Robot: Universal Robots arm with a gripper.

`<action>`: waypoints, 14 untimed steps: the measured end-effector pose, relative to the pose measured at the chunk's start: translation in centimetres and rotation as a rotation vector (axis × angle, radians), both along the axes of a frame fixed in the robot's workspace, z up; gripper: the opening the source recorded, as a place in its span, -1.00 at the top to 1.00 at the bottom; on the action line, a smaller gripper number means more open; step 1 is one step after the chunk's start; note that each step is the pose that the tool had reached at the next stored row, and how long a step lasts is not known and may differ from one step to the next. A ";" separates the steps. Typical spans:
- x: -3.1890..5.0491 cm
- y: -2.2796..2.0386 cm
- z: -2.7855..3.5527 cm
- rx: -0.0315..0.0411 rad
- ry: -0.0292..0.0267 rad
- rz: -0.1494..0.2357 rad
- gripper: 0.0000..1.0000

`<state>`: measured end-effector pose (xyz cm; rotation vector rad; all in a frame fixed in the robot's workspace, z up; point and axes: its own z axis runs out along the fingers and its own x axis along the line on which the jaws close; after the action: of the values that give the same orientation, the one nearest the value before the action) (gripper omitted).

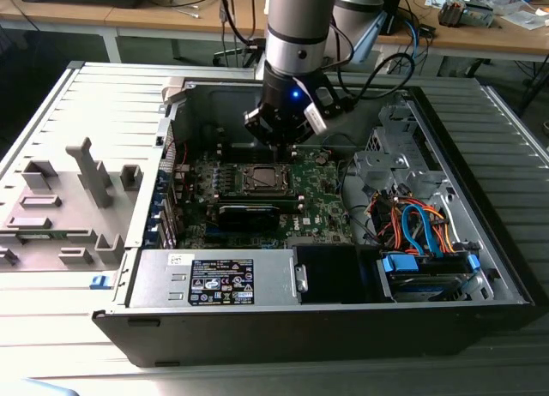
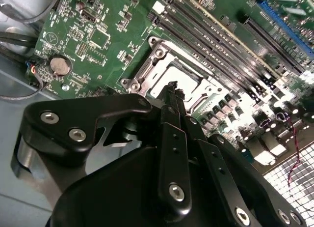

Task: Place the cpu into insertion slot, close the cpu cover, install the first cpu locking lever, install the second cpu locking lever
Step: 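Install the second cpu locking lever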

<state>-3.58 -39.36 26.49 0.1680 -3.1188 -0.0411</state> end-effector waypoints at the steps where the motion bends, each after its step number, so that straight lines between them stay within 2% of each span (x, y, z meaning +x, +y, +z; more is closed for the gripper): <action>1: 0.00 -0.22 0.00 0.0001 -0.0001 0.000 0.79; 6: 0.00 -1.02 -0.20 0.0001 0.0000 -0.001 0.79; 11: 0.00 -1.93 -0.71 0.0001 0.0000 -0.002 0.79; 14: -0.02 -2.24 -1.05 0.0003 -0.0001 -0.002 0.79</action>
<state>-3.60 -41.60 25.44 0.1654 -3.1191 -0.0416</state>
